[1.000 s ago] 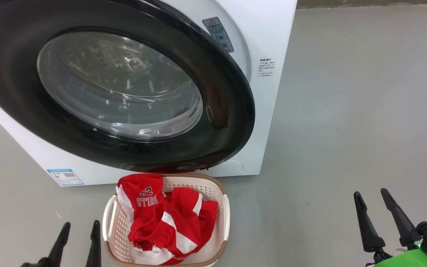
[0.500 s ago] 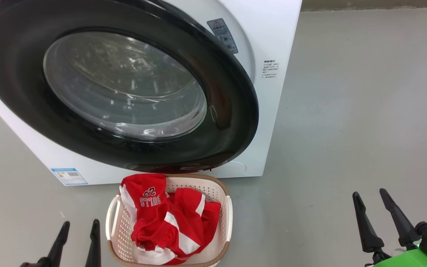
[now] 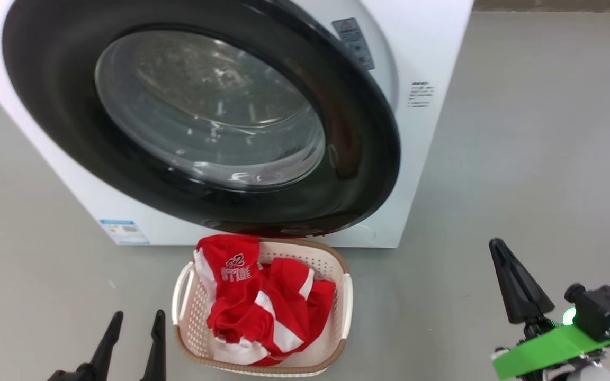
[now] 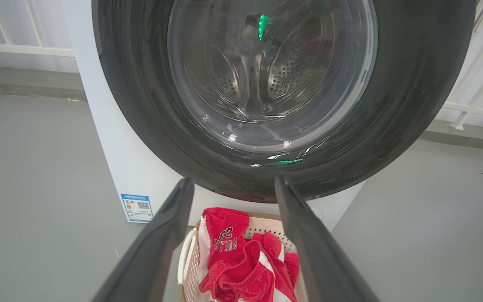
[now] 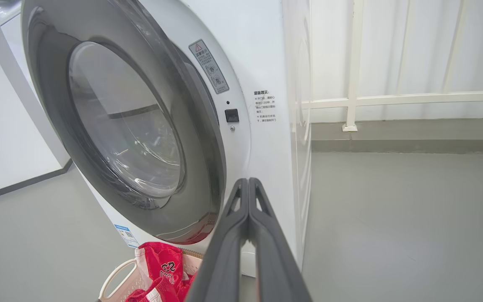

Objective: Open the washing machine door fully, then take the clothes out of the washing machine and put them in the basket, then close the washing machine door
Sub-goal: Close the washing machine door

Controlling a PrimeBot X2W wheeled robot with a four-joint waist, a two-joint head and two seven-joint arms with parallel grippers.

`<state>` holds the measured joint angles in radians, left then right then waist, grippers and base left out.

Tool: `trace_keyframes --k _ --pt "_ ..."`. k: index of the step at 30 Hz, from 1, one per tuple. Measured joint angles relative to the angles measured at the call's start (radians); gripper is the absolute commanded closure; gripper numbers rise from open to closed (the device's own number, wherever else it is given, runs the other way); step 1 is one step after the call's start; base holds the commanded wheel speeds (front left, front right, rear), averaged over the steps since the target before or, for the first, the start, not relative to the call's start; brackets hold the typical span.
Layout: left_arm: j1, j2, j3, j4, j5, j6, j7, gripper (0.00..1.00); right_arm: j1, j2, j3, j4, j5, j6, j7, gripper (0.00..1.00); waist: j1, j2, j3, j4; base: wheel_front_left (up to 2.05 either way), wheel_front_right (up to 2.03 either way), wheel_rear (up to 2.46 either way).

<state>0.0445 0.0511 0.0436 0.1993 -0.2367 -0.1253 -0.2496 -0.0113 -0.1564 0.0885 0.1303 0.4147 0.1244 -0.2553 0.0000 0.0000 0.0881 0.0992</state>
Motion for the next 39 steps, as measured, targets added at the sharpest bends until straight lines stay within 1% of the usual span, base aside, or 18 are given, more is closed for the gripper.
trace_keyframes --k 9,19,25,39 --pt "-0.023 -0.003 -0.035 -0.009 -0.001 0.0 0.0 0.0 -0.123 -0.001 0.051 0.047 0.012 0.0 0.0 1.0 0.0 0.0 0.036 0.08 0.0 0.0 0.0" --pt "-0.054 -0.005 -0.078 -0.012 -0.038 0.0 0.0 0.0 -0.237 -0.007 0.086 0.109 0.016 0.0 0.0 1.0 0.0 0.0 0.083 0.16 0.0 0.0 0.0" --pt "-0.071 -0.006 -0.086 -0.015 -0.047 0.0 0.0 0.0 -0.292 -0.017 0.085 0.133 0.017 0.0 0.0 1.0 0.0 0.0 0.114 0.18 0.0 0.0 0.0" --pt "-0.129 -0.008 -0.108 -0.024 -0.074 0.0 0.0 0.0 -0.428 -0.011 0.063 0.183 0.025 0.002 0.0 1.0 0.0 0.0 0.194 0.201 0.0 0.0 0.0"
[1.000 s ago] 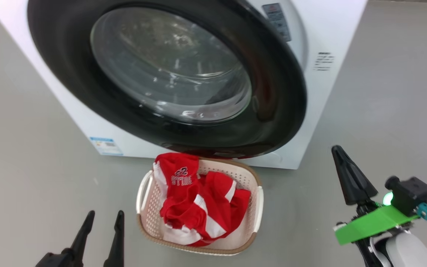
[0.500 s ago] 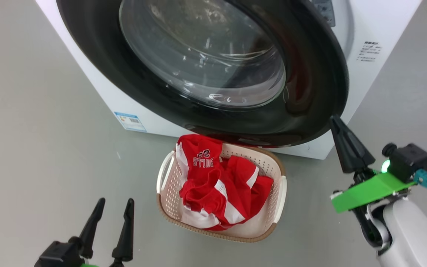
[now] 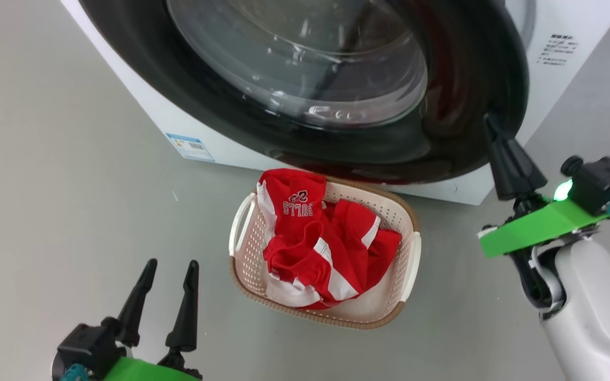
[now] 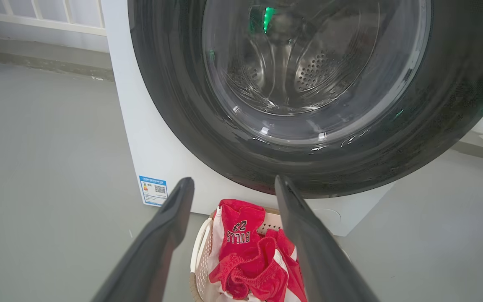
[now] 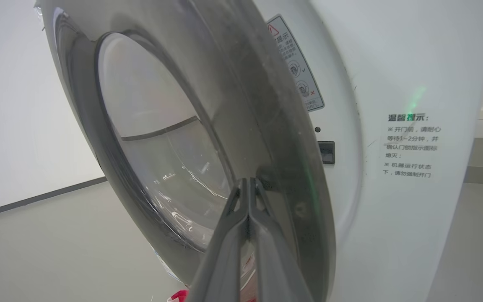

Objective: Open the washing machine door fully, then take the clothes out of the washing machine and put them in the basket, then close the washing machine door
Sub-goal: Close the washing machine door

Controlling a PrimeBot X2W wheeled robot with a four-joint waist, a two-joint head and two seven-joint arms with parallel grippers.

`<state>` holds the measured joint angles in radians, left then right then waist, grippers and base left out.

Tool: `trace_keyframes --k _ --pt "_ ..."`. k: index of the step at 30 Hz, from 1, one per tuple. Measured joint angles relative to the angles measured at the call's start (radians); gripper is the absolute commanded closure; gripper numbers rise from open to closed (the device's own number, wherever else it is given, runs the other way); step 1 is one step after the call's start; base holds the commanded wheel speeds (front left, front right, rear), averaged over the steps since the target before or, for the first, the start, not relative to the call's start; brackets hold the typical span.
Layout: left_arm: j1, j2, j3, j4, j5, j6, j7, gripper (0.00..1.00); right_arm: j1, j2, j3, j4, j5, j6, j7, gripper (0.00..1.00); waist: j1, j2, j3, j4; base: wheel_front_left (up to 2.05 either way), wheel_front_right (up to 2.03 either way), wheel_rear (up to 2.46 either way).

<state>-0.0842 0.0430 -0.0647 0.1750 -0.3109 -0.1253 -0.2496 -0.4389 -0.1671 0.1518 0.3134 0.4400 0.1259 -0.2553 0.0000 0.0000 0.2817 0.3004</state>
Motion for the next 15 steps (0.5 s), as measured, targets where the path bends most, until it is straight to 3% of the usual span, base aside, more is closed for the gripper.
trace_keyframes --k 15 --pt "-0.054 -0.003 -0.03 -0.009 -0.016 0.0 0.0 0.0 -0.138 -0.016 -0.088 0.013 0.0 0.002 0.0 1.0 0.0 0.0 0.077 0.032 0.0 0.0 0.0"
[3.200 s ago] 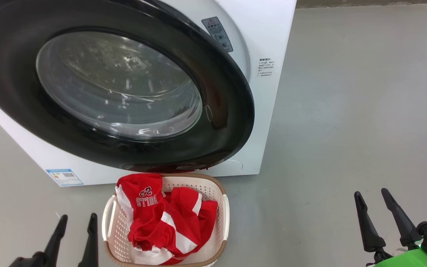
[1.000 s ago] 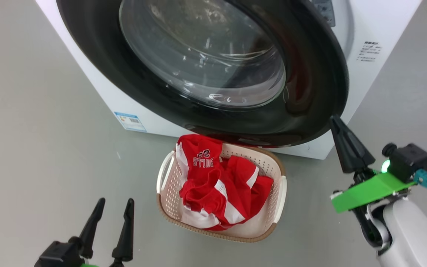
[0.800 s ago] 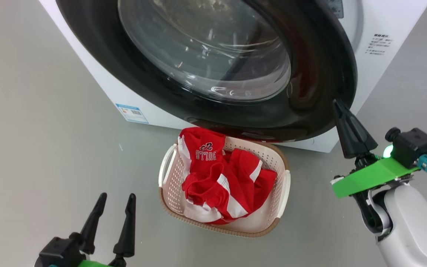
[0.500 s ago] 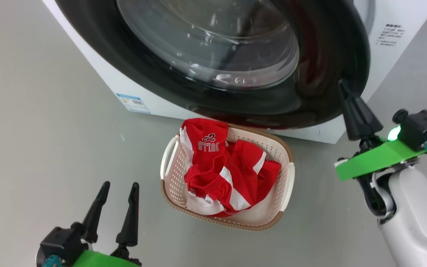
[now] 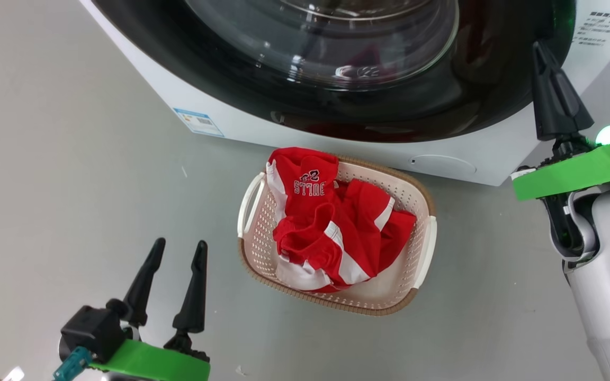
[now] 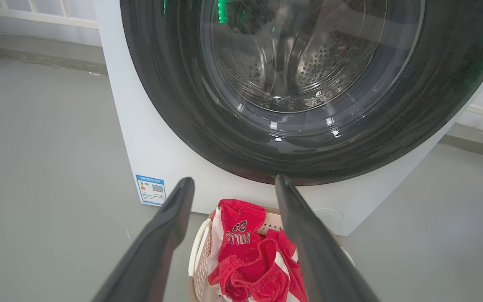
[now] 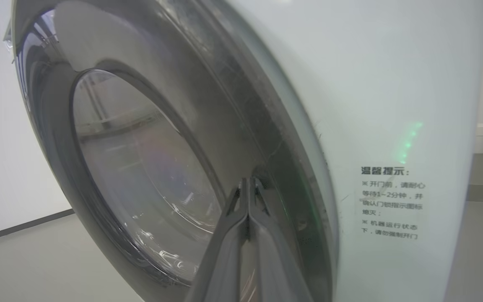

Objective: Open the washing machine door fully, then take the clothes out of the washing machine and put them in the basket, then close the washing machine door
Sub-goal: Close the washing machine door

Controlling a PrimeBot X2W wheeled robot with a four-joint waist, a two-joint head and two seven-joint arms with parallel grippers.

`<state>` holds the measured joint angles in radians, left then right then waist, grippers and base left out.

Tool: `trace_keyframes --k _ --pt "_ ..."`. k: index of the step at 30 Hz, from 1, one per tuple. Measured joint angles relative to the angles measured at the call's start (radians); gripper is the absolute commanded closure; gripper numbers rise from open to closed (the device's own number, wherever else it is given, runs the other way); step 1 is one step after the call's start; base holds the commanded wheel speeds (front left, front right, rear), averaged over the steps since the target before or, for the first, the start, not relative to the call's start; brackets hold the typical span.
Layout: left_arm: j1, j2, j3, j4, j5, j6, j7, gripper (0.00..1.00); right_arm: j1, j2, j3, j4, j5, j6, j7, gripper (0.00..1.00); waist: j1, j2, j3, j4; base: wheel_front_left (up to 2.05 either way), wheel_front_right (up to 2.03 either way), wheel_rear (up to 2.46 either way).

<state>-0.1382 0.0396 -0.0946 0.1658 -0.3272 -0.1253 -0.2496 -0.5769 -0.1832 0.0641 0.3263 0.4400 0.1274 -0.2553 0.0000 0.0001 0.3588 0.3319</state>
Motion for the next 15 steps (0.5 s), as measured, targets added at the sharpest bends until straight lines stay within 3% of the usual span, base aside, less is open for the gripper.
trace_keyframes --k 15 --pt "-0.015 -0.001 -0.004 -0.003 -0.001 0.0 0.0 0.0 -0.022 0.009 -0.023 -0.007 -0.003 0.013 -0.003 1.0 0.0 0.0 0.015 0.001 0.0 0.0 0.0"
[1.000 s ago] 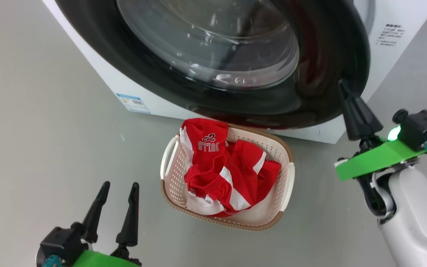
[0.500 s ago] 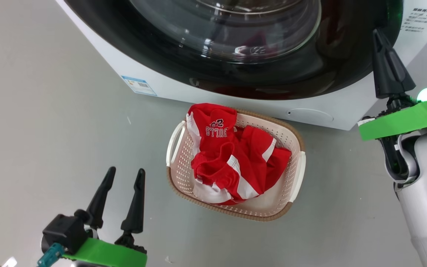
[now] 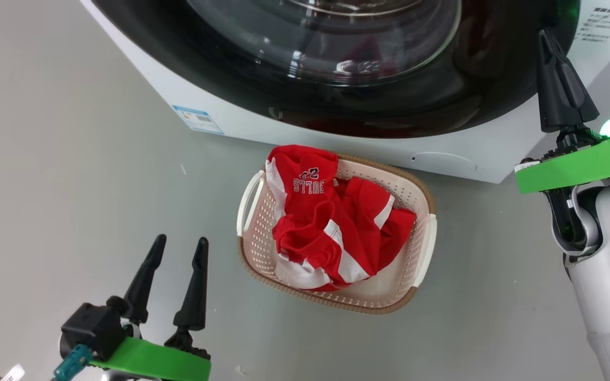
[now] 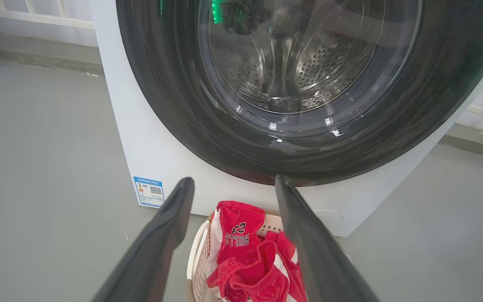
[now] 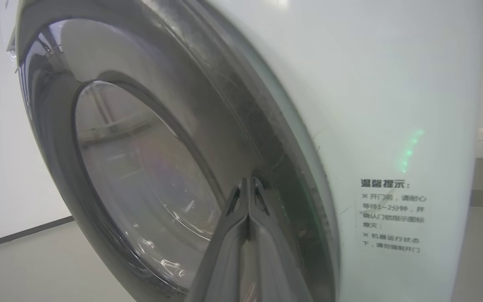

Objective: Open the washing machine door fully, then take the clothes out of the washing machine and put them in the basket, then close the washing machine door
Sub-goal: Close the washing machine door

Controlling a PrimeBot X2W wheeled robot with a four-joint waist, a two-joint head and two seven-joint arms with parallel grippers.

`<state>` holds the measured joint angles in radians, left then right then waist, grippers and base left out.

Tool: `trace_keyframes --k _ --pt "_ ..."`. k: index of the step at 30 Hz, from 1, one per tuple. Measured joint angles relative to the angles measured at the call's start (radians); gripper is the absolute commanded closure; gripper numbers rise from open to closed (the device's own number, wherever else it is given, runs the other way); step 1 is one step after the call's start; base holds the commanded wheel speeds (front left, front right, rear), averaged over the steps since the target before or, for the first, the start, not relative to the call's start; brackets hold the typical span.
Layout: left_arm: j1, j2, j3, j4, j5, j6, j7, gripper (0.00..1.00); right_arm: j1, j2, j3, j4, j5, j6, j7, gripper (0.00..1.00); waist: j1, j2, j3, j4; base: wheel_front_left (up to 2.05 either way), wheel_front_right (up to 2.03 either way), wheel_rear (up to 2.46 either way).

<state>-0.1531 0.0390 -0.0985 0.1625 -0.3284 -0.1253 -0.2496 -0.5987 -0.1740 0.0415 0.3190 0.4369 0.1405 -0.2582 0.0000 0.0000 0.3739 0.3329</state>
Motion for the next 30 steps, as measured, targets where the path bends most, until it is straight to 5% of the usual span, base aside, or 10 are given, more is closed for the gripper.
trace_keyframes --k 1,4,5,6,30 --pt "0.0 0.0 0.0 0.001 0.0 0.0 0.0 0.0 0.001 -0.002 0.002 0.001 0.0 0.0 0.0 1.0 0.0 0.0 -0.004 -0.002 0.0 0.0 0.0" --pt "0.001 0.0 0.001 0.004 0.002 0.0 0.0 0.0 0.006 -0.007 0.007 0.0 0.0 -0.002 0.0 0.56 0.0 0.0 -0.018 -0.011 0.0 0.0 0.0" --pt "0.001 0.0 0.001 0.005 0.002 0.0 0.0 0.0 0.01 -0.009 0.01 0.0 0.0 -0.006 0.0 0.21 0.0 0.0 -0.024 -0.014 0.0 0.0 0.0" --pt "0.001 0.0 0.002 0.006 0.002 0.0 0.0 0.0 0.022 -0.009 0.01 -0.002 0.0 -0.006 0.0 0.0 0.0 0.0 -0.029 -0.018 0.0 0.0 0.0" --pt "0.061 0.001 0.073 0.039 0.074 0.0 0.0 0.0 0.387 -0.003 0.041 -0.026 0.0 -0.009 0.0 0.0 0.0 0.0 -0.18 -0.183 0.0 0.0 0.0"
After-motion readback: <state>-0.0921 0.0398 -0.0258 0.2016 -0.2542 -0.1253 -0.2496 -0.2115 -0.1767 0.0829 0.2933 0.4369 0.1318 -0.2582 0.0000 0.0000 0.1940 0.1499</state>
